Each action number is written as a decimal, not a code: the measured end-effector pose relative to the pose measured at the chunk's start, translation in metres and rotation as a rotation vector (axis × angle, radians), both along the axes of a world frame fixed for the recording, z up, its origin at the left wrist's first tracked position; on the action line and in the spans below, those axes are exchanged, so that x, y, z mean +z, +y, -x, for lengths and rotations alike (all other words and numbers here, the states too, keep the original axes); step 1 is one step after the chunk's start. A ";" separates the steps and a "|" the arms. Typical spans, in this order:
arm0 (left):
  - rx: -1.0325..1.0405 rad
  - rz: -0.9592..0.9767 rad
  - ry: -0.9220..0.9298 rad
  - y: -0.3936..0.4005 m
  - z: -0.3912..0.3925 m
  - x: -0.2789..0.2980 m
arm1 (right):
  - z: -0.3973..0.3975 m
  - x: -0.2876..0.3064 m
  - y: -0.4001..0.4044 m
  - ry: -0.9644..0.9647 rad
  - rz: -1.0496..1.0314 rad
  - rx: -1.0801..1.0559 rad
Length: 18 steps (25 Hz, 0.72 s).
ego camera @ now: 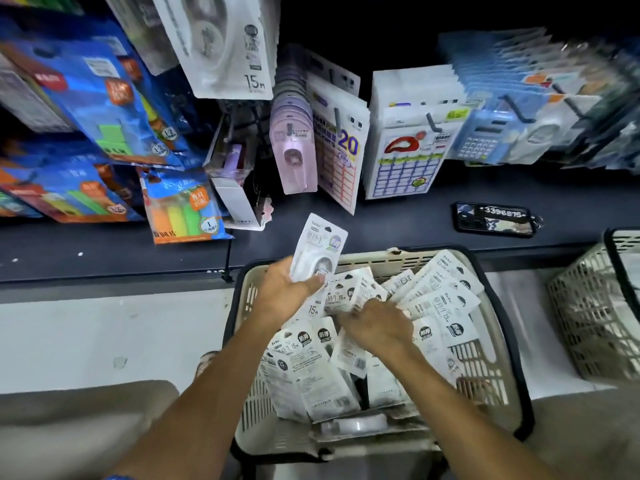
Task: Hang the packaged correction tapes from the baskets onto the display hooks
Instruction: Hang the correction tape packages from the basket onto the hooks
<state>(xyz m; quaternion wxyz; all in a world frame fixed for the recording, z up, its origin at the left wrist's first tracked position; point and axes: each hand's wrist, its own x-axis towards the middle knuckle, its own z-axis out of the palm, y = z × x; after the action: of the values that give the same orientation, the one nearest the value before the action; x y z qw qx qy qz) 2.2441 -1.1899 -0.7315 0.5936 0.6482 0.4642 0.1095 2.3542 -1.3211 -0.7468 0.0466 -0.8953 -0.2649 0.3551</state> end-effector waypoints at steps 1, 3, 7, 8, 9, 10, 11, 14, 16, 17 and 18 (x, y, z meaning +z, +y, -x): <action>0.010 0.015 -0.013 0.000 -0.002 -0.002 | 0.005 0.003 -0.001 -0.046 0.031 0.040; 0.022 0.023 0.002 0.000 -0.005 -0.003 | -0.004 0.019 -0.011 -0.227 -0.037 0.025; -0.007 0.156 -0.025 -0.010 -0.014 0.000 | -0.049 0.064 -0.046 0.092 -0.596 -0.182; -0.028 0.283 -0.101 -0.017 -0.016 0.003 | -0.052 0.072 -0.046 0.231 -0.668 -0.224; -0.054 0.433 -0.203 -0.024 -0.018 0.005 | -0.052 0.076 -0.043 0.302 -0.694 -0.243; -0.058 0.574 -0.303 -0.031 -0.018 0.008 | -0.049 0.076 -0.040 0.323 -0.681 -0.236; -0.076 0.662 -0.372 -0.035 -0.017 0.007 | -0.045 0.074 -0.040 0.324 -0.656 -0.231; -0.116 0.609 -0.298 -0.041 -0.016 0.005 | -0.041 0.054 -0.060 0.279 -0.626 -0.310; -0.117 0.512 -0.176 -0.048 -0.018 0.002 | -0.034 0.042 -0.075 0.307 -0.618 -0.394; -0.144 0.497 -0.135 -0.053 -0.018 0.000 | -0.027 0.037 -0.078 0.320 -0.608 -0.391; -0.164 0.495 -0.106 -0.061 -0.018 -0.001 | -0.022 0.031 -0.078 0.304 -0.610 -0.367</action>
<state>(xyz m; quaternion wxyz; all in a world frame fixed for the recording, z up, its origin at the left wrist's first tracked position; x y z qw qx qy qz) 2.2623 -1.2505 -0.7323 0.7645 0.5122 0.3908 -0.0220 2.3761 -1.3994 -0.7160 0.4124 -0.8100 -0.1837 0.3744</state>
